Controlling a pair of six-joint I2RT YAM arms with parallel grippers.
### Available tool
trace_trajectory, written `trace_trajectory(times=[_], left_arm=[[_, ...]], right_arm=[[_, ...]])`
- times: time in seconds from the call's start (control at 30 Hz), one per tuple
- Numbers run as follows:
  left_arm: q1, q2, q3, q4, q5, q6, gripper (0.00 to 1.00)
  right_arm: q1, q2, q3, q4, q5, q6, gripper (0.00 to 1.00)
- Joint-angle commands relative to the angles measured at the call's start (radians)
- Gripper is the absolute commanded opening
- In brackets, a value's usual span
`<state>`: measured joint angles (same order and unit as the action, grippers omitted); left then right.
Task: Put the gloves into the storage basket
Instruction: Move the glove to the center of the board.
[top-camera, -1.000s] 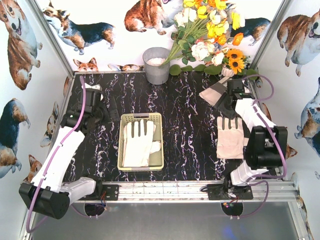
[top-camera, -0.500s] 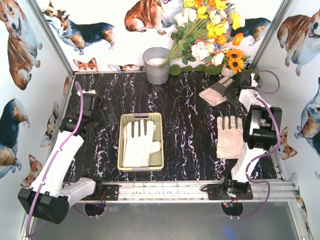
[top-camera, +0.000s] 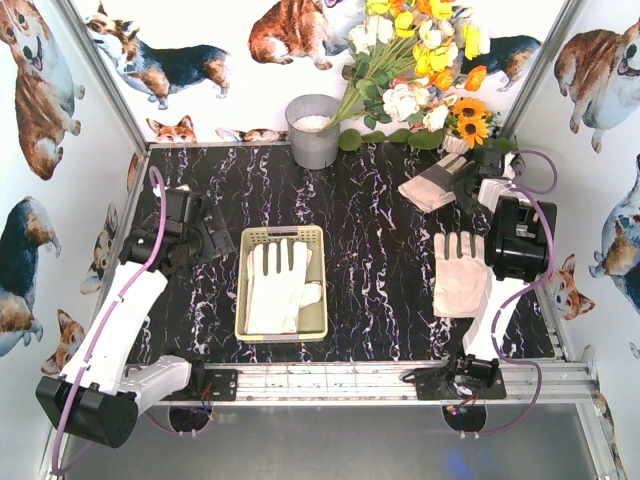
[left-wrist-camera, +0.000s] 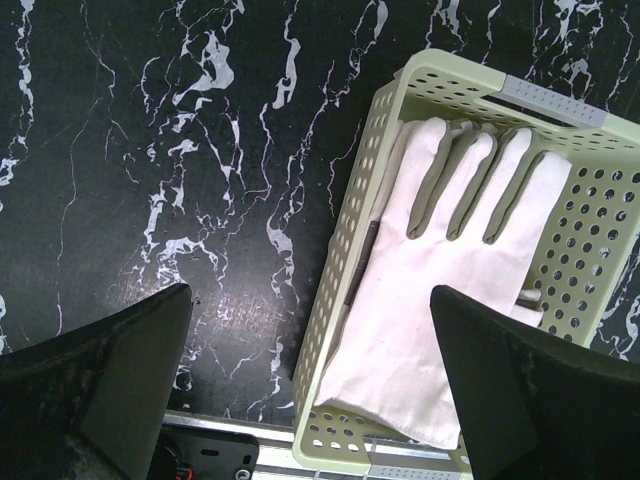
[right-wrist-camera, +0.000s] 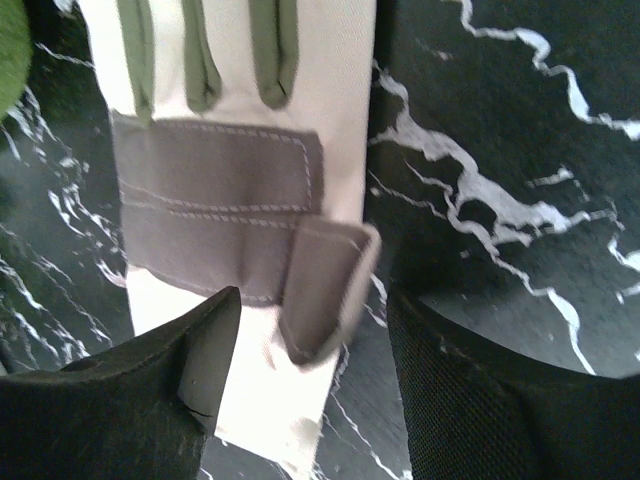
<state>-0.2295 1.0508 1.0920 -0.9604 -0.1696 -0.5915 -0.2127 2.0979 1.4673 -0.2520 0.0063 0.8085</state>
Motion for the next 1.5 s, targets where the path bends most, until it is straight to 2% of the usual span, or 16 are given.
trace_trajectory(times=[0.0,0.07,0.1,0.23,0.27,0.33,0.47,0.6,0.7,0.8,0.97,1.13,1.33,1.47], left_arm=[[0.01,-0.016,0.028,-0.019,-0.018,-0.011,1.0],[0.01,-0.012,0.03,-0.022,-0.02,-0.009,1.0],[0.01,-0.009,0.032,-0.024,-0.024,-0.01,1.0],[0.01,0.003,0.057,-0.022,-0.036,0.005,1.0],[0.01,0.006,0.064,-0.018,-0.036,0.011,1.0],[0.01,0.014,0.074,-0.015,-0.035,0.024,1.0],[0.01,0.023,0.087,-0.01,-0.029,0.049,1.0],[0.01,0.021,0.083,0.013,-0.009,0.078,1.0],[0.01,0.023,0.074,0.045,0.028,0.109,1.0],[0.01,0.032,0.066,0.091,0.09,0.14,0.98],[0.001,0.063,0.061,0.15,0.18,0.166,0.94],[-0.028,0.072,0.055,0.17,0.204,0.172,0.94],[-0.042,0.034,0.022,0.169,0.221,0.17,0.94],[-0.042,0.003,0.008,0.146,0.214,0.177,0.94]], right_arm=[[-0.007,0.04,0.075,0.066,-0.038,0.035,0.58],[-0.007,0.05,0.077,0.072,-0.063,0.04,0.54],[-0.008,0.054,0.073,0.085,-0.081,0.043,0.49],[-0.01,0.064,0.064,0.125,-0.194,0.047,0.2],[-0.01,0.062,0.064,0.122,-0.228,0.04,0.09],[-0.01,0.047,0.054,0.114,-0.272,0.023,0.0],[-0.01,-0.016,-0.014,0.152,-0.38,-0.011,0.0],[-0.007,-0.09,-0.076,0.172,-0.557,-0.072,0.0],[0.006,-0.143,-0.103,0.089,-0.657,-0.167,0.0],[0.046,-0.2,-0.113,-0.067,-0.719,-0.325,0.0],[0.125,-0.303,-0.139,-0.349,-0.718,-0.592,0.0],[0.176,-0.392,-0.227,-0.454,-0.738,-0.732,0.0],[0.283,-0.434,-0.33,-0.493,-0.646,-0.757,0.0],[0.332,-0.455,-0.384,-0.452,-0.547,-0.635,0.0]])
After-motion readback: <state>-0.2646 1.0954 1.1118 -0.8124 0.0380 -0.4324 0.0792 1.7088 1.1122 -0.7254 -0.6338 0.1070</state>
